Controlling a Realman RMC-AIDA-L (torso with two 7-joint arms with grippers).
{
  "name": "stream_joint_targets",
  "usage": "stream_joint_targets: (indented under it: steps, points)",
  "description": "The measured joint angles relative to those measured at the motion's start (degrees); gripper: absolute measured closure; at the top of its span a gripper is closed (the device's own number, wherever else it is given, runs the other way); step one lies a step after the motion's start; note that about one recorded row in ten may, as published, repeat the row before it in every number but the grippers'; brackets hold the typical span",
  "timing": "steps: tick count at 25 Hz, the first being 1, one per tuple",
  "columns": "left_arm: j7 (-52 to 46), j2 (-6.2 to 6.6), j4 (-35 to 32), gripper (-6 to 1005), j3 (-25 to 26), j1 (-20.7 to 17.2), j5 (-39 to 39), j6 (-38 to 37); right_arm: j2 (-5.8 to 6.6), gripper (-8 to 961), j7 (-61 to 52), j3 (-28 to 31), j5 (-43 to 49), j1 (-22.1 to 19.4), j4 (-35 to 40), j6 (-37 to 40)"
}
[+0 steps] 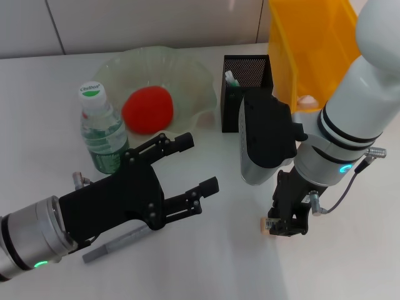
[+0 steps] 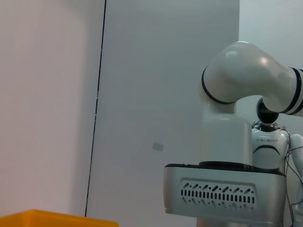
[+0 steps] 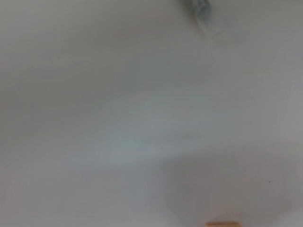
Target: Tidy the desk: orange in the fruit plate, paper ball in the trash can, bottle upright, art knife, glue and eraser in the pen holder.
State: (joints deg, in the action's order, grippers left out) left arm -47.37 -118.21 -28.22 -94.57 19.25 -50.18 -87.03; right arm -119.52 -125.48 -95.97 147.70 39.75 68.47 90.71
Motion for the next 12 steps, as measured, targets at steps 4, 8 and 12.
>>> stream_joint_targets:
  steps: [4, 8, 12]
  points:
    - [0.00, 0.00, 0.06, 198, 0.00, -0.11, 0.00, -0.71, 0.00, 715, -0.85, 0.01, -0.03, -0.04, 0.07, 0.02]
    - [0.00, 0.00, 0.09, 198, 0.00, -0.18, 0.00, -1.16, -0.01, 717, -1.93, 0.32, 0.01, -0.17, 0.48, 0.32]
    - [0.00, 0.00, 0.09, 198, 0.00, -0.26, 0.00, -1.35, 0.11, 718, -2.49, 0.85, -0.05, -0.85, 1.98, 0.30]
